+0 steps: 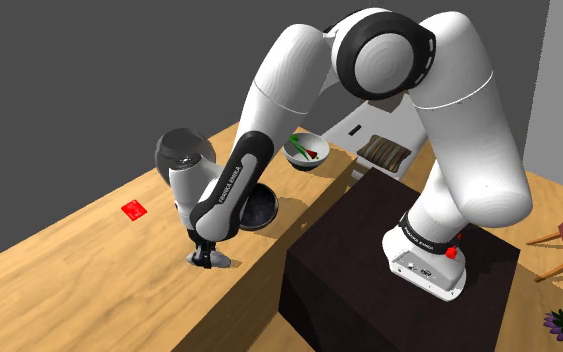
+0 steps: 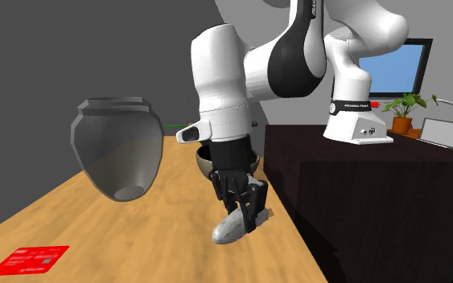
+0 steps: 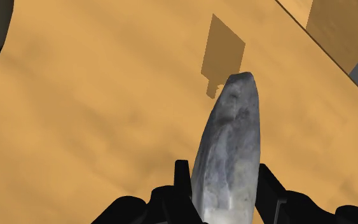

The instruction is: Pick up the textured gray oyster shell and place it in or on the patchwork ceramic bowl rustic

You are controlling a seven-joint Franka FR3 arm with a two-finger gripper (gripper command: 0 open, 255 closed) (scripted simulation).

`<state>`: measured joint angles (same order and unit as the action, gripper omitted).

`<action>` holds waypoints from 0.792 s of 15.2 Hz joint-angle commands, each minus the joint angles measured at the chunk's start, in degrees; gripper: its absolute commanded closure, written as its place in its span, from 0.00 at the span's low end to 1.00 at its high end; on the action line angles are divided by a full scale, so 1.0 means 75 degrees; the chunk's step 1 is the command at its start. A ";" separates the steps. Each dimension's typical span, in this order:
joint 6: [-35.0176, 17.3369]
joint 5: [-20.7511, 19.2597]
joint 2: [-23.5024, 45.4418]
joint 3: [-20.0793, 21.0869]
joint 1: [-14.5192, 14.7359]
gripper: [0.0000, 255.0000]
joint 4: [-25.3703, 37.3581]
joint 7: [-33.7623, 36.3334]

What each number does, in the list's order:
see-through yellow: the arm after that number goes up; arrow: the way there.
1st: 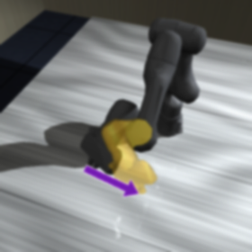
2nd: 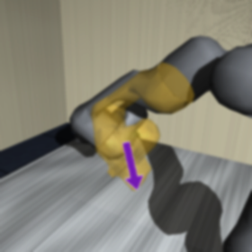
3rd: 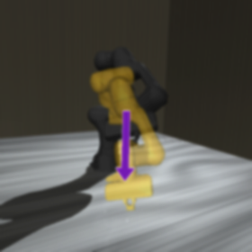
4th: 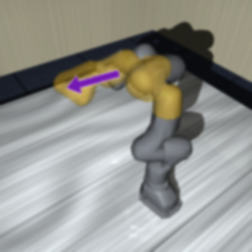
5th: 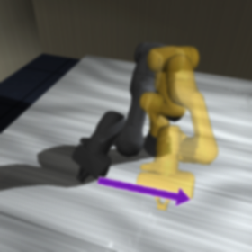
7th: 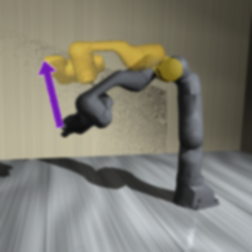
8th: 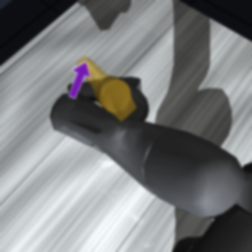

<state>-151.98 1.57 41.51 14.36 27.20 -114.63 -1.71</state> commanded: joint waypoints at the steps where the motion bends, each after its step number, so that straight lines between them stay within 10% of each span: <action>1: 0.0056 0.0012 -0.0094 0.0015 -0.0017 1.00 -0.0043 0.0003; 12: 0.0766 0.0180 -0.1132 0.0218 -0.0189 1.00 -0.0362 0.0022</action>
<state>-146.78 2.78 33.77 15.85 25.93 -117.14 -1.52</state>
